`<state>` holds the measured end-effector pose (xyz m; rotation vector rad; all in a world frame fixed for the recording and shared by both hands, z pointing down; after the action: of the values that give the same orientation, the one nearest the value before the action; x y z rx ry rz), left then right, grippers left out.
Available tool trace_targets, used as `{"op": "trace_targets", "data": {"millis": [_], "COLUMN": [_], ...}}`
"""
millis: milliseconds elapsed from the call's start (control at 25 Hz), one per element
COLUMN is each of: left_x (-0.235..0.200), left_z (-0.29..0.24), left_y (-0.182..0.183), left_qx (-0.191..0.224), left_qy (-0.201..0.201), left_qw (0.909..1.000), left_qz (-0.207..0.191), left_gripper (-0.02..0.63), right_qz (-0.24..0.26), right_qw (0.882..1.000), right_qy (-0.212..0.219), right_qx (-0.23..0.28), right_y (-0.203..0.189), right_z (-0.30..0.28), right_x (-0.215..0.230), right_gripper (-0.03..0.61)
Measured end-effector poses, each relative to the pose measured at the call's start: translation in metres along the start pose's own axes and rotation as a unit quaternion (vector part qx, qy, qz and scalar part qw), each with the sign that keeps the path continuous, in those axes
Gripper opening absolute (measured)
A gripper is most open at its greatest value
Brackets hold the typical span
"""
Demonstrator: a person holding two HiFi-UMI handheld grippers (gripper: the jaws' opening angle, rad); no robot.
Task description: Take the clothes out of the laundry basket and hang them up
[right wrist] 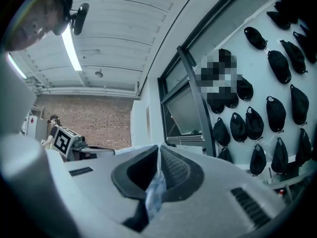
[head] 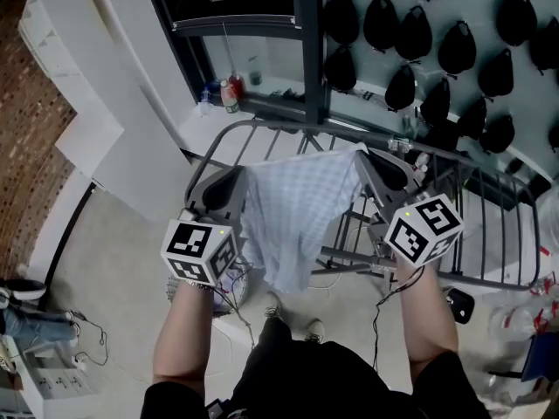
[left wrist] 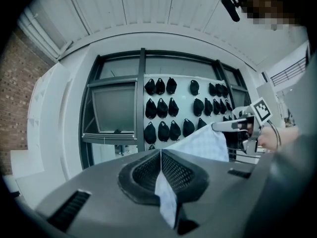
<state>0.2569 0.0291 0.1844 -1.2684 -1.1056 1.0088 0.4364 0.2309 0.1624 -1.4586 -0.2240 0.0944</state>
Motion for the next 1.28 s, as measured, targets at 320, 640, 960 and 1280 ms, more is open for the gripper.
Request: {"op": "trace_targets", "data": {"millis": [320, 640, 960, 1280], "left_x": [-0.042, -0.09, -0.131, -0.151], "left_z": [-0.049, -0.109, -0.154, -0.183], "left_y": [-0.003, -0.01, -0.019, -0.019], "left_qx": [0.007, 0.01, 0.011, 0.013], "left_qy": [-0.04, -0.08, -0.117, -0.121], "left_qw": [0.9992, 0.9966, 0.9927, 0.9921], "left_qz": [0.008, 0.017, 0.025, 0.03], "left_gripper": [0.009, 0.009, 0.009, 0.009], "right_qz": [0.001, 0.001, 0.002, -0.007], "right_qw": [0.999, 0.996, 0.99, 0.987], "right_qy": [-0.044, -0.093, -0.138, -0.158], "right_qx": [-0.002, -0.003, 0.005, 0.004], "right_y": [-0.004, -0.012, -0.018, -0.028], "right_z": [-0.041, -0.092, -0.134, -0.156], "right_x": [0.017, 0.041, 0.051, 0.067], "right_gripper": [0.015, 0.015, 0.015, 0.015]}}
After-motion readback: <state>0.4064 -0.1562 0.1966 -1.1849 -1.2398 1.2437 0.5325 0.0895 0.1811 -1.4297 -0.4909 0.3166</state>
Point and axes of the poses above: the fingertips, and each gripper's own axes: z backward along the fingers, x to its right, y out of its top, the point moved 7 cm from there along z, backward along the fingers, and after that the axes turned 2 degrees about x, right-handed, at the moved point
